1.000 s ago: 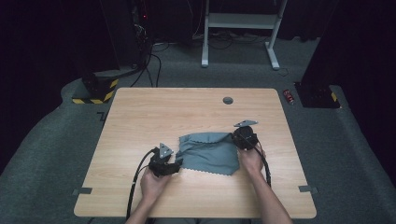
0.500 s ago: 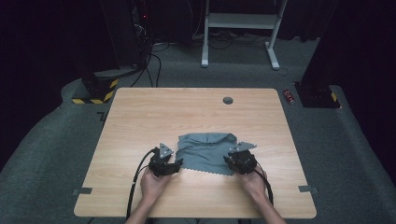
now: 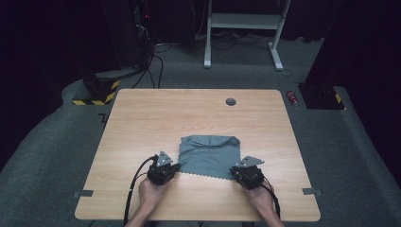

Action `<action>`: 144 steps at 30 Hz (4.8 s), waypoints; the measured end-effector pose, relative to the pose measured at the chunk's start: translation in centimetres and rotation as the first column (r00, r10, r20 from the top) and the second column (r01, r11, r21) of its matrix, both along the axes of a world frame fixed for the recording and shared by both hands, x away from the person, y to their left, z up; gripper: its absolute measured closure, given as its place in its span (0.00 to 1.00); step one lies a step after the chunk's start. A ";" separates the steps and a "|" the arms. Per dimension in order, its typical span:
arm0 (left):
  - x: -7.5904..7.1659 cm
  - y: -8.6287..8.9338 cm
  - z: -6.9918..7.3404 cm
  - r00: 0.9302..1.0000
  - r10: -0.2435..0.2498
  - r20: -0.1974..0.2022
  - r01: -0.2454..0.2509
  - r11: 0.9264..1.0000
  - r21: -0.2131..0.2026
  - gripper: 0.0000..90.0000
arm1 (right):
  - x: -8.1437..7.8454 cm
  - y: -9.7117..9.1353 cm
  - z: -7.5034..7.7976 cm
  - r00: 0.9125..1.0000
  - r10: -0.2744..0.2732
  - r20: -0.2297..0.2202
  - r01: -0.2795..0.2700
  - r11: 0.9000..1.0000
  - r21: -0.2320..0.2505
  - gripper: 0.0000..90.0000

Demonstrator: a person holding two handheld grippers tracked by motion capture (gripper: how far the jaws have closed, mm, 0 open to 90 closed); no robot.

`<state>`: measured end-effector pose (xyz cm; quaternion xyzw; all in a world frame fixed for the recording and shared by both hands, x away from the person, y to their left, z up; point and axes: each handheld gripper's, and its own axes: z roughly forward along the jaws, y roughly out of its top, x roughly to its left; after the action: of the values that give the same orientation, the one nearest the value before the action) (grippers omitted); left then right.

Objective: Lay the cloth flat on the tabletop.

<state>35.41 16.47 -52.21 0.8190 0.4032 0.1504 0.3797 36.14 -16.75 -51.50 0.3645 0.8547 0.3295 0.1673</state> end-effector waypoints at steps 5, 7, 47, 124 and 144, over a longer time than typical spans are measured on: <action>-1.3 -0.2 0.6 0.998 -0.046 -0.034 0.047 0.998 0.043 0.99 | -1.0 -0.2 0.2 0.999 0.037 -0.038 -0.037 0.999 0.004 0.90; -1.3 -0.2 0.6 0.999 -0.040 -0.024 0.041 0.998 0.049 0.88 | -0.8 -0.2 0.4 0.998 0.039 -0.053 -0.038 0.999 0.013 0.87; 3.3 -1.4 -0.4 0.989 0.135 0.054 -0.137 0.990 0.035 0.42 | 12.2 4.9 2.8 0.994 -0.100 0.039 0.101 0.995 -0.011 0.94; 3.5 -3.9 0.8 0.999 -0.043 -0.010 0.044 0.993 0.108 0.73 | 16.4 -0.5 3.0 0.942 -0.336 -0.021 0.334 0.940 -0.066 0.98; 5.1 -4.8 2.3 0.998 -0.052 -0.036 0.054 0.996 0.071 0.73 | 5.6 2.2 1.4 0.997 -0.071 -0.002 0.071 0.997 0.032 0.79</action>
<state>40.50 11.64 -49.93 0.8450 0.3818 0.1408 0.3469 41.77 -14.56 -50.13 0.3974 0.8359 0.3368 0.1727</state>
